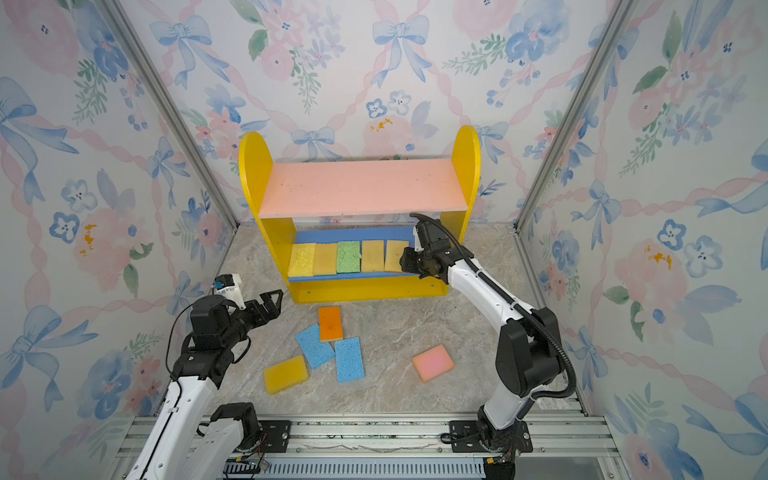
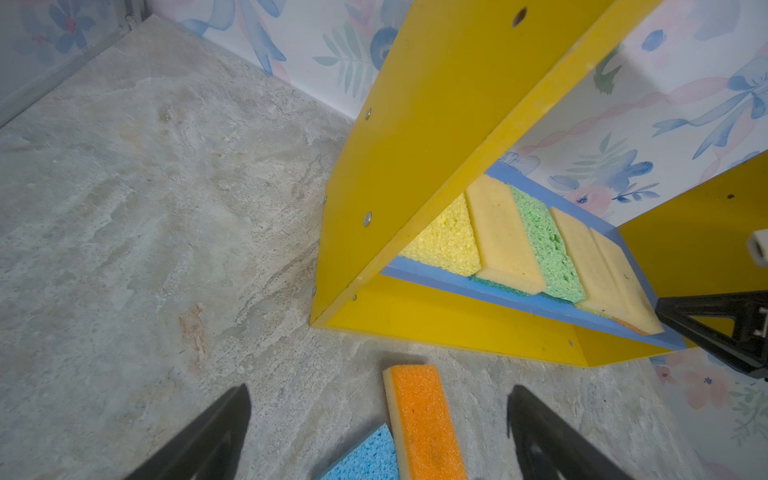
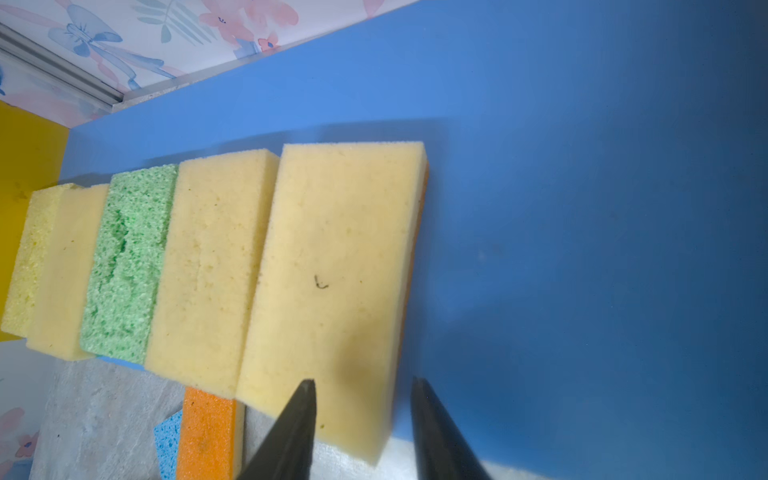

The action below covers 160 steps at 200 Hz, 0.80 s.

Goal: Place and organize the cleaning sponges onto the shelf
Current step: 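Press the yellow sponge upright against the row of sponges and release it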

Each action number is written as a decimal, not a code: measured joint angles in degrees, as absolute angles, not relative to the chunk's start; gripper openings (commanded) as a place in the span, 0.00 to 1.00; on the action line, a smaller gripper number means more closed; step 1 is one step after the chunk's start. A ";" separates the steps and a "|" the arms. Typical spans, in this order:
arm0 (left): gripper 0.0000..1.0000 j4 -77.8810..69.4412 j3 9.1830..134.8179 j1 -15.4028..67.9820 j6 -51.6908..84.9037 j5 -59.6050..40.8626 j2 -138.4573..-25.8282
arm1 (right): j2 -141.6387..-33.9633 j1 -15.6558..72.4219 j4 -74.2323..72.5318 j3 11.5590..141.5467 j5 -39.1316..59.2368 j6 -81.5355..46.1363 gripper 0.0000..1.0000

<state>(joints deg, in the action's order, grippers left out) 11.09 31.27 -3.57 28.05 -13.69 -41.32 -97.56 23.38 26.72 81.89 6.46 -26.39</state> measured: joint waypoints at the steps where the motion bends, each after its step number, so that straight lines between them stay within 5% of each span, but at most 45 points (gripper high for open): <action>1: 0.98 11.09 31.27 -3.57 28.05 -13.69 -41.34 | -97.60 23.35 26.72 81.89 6.46 -26.33 0.52; 72: 0.98 11.07 31.24 -3.57 28.05 -13.69 -41.91 | -98.78 22.52 22.46 81.87 8.36 -27.83 0.70; 160: 0.98 11.05 31.24 -3.42 28.05 -13.72 -41.95 | -102.94 21.85 13.04 82.17 15.57 -32.40 0.72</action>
<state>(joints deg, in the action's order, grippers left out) 11.05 31.24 -3.42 28.05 -13.72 -41.95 -102.94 21.85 13.04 82.17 15.57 -32.40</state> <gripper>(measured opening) 0.979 0.720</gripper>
